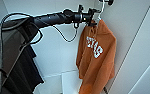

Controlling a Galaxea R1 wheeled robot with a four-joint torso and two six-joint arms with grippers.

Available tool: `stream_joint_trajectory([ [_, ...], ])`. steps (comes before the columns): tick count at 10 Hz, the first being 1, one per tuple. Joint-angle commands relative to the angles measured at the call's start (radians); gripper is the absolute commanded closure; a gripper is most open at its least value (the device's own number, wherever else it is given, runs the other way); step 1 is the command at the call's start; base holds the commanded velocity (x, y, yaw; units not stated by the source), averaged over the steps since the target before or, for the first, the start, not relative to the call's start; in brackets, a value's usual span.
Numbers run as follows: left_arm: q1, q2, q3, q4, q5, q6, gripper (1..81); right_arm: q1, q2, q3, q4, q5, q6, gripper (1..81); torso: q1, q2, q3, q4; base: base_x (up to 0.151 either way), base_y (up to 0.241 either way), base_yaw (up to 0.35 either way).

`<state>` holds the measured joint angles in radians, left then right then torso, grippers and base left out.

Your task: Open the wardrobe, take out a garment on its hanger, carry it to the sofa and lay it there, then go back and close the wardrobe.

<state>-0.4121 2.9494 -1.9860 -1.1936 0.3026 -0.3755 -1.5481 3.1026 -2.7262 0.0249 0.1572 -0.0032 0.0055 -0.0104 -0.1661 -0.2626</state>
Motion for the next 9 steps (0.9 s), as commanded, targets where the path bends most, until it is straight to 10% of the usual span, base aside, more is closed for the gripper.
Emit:
stream_joint_trajectory([
  [1,-0.138,0.053,-0.075,-0.021,0.033,0.010,1.0,0.019,0.007,0.002,0.003,-0.058,-0.003,1.0,0.000,0.000,0.000,0.000,0.000,0.000,0.000],
  [9,-0.190,0.145,-0.150,-0.012,0.052,0.121,1.0,0.015,0.007,0.002,0.004,-0.058,-0.003,1.0,0.000,0.000,0.000,0.000,0.000,0.000,0.000],
])
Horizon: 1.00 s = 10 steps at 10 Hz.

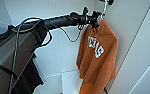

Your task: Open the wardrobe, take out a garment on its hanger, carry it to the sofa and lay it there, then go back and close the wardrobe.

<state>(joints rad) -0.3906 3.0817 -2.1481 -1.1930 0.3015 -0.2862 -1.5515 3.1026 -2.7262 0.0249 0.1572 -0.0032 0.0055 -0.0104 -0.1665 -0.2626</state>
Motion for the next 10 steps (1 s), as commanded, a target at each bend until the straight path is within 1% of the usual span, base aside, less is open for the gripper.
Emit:
stream_joint_trajectory([
  [1,-0.222,0.013,0.030,-0.014,0.053,0.035,1.0,0.018,0.007,0.002,0.004,-0.059,-0.003,1.0,0.000,0.000,0.000,0.000,0.000,0.000,0.000],
  [3,-0.228,0.014,0.051,-0.025,0.047,0.035,1.0,0.018,0.007,0.002,0.004,-0.058,-0.001,1.0,0.000,0.000,0.000,0.000,0.000,0.000,0.000],
  [7,-0.222,0.016,0.051,-0.025,0.050,0.038,1.0,0.018,0.007,0.002,0.004,-0.058,-0.001,1.0,0.000,0.000,0.000,0.000,0.000,0.000,0.000],
  [8,-0.221,0.016,0.051,-0.023,0.050,0.036,81.1,0.017,0.007,0.002,0.004,-0.059,-0.001,1.0,0.000,0.000,0.000,0.000,0.000,0.000,0.000],
  [10,-0.219,0.014,0.053,-0.017,0.053,0.047,81.1,0.015,0.007,0.002,0.004,-0.059,-0.001,1.0,0.000,0.000,0.000,0.000,0.000,0.000,0.000],
])
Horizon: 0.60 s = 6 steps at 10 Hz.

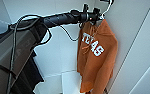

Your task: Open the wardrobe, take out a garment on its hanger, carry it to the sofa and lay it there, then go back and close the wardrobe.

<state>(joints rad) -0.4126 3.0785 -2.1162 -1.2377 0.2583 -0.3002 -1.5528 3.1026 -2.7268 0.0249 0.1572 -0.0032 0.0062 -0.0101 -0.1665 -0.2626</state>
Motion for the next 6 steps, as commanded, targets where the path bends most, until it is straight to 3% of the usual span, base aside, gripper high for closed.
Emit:
stream_joint_trajectory([
  [1,-0.197,0.011,0.022,0.027,0.098,0.066,81.1,0.016,0.006,0.003,0.004,-0.059,-0.003,1.0,0.000,0.000,0.000,0.000,0.000,0.000,0.000],
  [6,-0.251,-0.102,0.108,0.032,0.099,0.171,81.1,0.012,-0.003,0.012,0.000,-0.042,-0.004,1.0,0.000,0.000,0.000,0.000,0.000,0.000,0.000],
])
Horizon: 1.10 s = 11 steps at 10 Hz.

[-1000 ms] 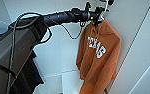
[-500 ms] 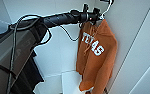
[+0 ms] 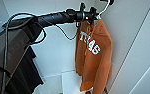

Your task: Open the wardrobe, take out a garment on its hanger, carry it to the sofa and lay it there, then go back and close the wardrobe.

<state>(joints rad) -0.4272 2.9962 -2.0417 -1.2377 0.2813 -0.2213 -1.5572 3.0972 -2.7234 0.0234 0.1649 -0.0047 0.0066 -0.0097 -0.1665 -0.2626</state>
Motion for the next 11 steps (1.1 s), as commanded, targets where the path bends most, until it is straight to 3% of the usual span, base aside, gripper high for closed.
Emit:
stream_joint_trajectory([
  [1,-0.241,-0.045,0.055,0.032,0.079,0.103,81.1,0.016,0.002,0.010,0.000,-0.050,-0.005,1.0,0.000,0.000,0.000,0.052,0.000,0.000,0.000],
  [2,-0.241,-0.066,0.078,0.035,0.082,0.115,81.1,0.015,0.002,0.012,-0.002,-0.048,-0.005,1.0,0.000,0.000,0.000,0.098,0.000,0.000,0.000],
  [3,-0.238,-0.081,0.100,0.043,0.088,0.125,81.1,0.015,0.002,0.018,-0.002,-0.048,-0.005,1.0,0.000,0.000,0.000,0.107,0.000,0.000,0.000],
  [4,-0.238,-0.104,0.130,0.056,0.093,0.125,81.1,0.015,0.002,0.024,-0.003,-0.048,-0.005,1.0,0.000,0.000,0.000,0.128,0.000,0.000,0.000],
  [5,-0.235,-0.121,0.155,0.064,0.093,0.125,81.1,0.015,0.000,0.025,-0.002,-0.048,-0.005,1.0,0.000,0.000,0.000,0.063,0.000,0.000,0.000],
  [7,-0.233,-0.155,0.212,0.092,0.093,0.125,81.1,0.015,0.000,0.027,-0.003,-0.048,-0.006,1.0,0.000,0.000,0.000,0.110,0.000,0.000,0.000],
  [8,-0.225,-0.173,0.244,0.106,0.093,0.125,81.1,0.013,0.000,0.030,-0.003,-0.048,-0.006,1.0,0.000,0.000,0.023,0.114,0.000,0.000,0.000],
  [9,-0.215,-0.184,0.256,0.113,0.093,0.125,81.1,0.015,0.000,0.028,-0.005,-0.048,-0.008,1.0,0.000,0.000,0.089,0.113,0.000,0.000,0.000],
  [10,-0.204,-0.192,0.264,0.116,0.093,0.125,81.1,0.015,0.000,0.028,-0.005,-0.048,-0.008,1.0,0.000,0.000,0.010,0.112,0.000,0.000,0.000],
  [11,-0.192,-0.198,0.270,0.121,0.093,0.125,81.1,0.018,0.000,0.028,-0.003,-0.048,-0.008,1.0,0.000,0.000,0.031,0.112,0.000,0.000,0.000],
])
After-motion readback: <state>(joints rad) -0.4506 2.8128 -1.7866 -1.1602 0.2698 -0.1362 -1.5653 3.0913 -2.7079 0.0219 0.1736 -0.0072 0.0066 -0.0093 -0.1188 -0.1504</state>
